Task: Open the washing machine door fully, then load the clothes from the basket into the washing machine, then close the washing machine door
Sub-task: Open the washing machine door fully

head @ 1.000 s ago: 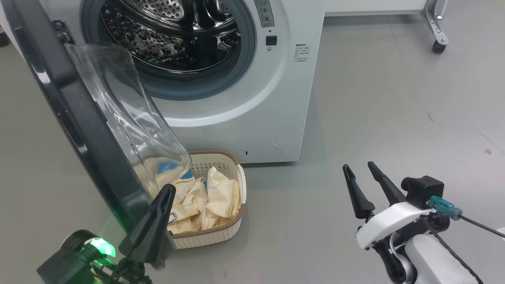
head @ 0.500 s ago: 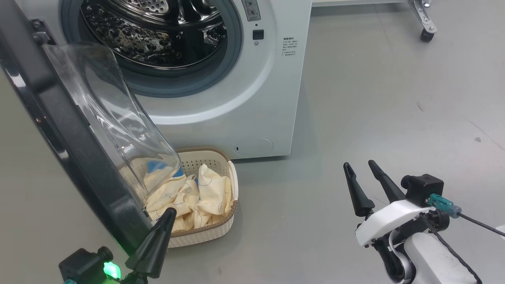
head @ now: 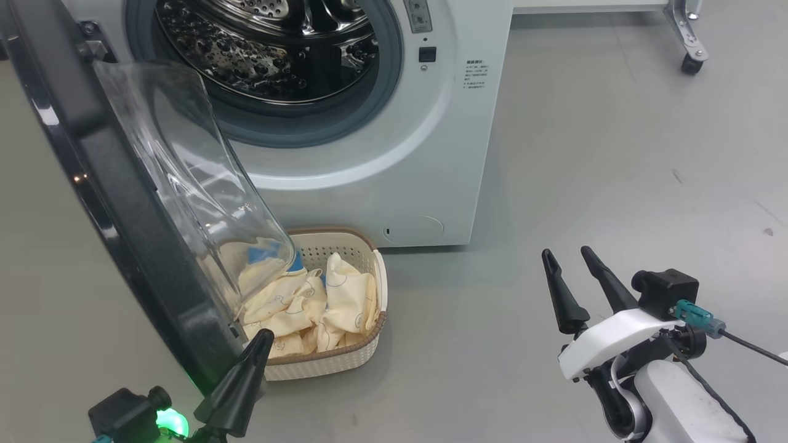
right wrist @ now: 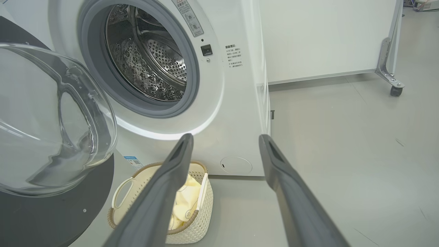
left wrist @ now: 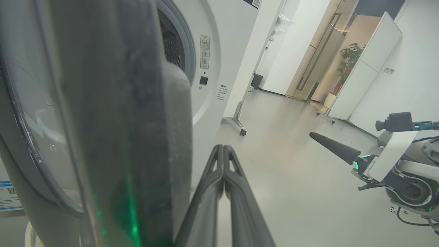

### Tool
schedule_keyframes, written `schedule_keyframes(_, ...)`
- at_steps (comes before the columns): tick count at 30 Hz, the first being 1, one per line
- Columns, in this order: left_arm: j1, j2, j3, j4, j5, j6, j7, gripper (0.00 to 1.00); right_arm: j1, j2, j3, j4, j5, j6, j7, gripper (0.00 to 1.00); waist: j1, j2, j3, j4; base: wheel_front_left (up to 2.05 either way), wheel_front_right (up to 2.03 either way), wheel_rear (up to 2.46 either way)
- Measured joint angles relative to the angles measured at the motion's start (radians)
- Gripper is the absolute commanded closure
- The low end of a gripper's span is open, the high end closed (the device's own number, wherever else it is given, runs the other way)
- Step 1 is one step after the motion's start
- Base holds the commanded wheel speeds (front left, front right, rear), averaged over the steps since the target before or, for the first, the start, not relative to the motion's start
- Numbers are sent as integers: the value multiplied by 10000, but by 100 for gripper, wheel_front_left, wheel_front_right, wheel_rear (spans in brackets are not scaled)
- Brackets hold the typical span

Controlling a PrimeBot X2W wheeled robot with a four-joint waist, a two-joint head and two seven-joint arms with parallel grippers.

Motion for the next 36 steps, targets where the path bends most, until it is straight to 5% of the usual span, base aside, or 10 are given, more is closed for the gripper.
schedule_keyframes(36,-86,424,940,1003,-387,184,-92,100,11,295,-207,351,-121,150,-2,0,0,0,-137,2312,0,0,0)
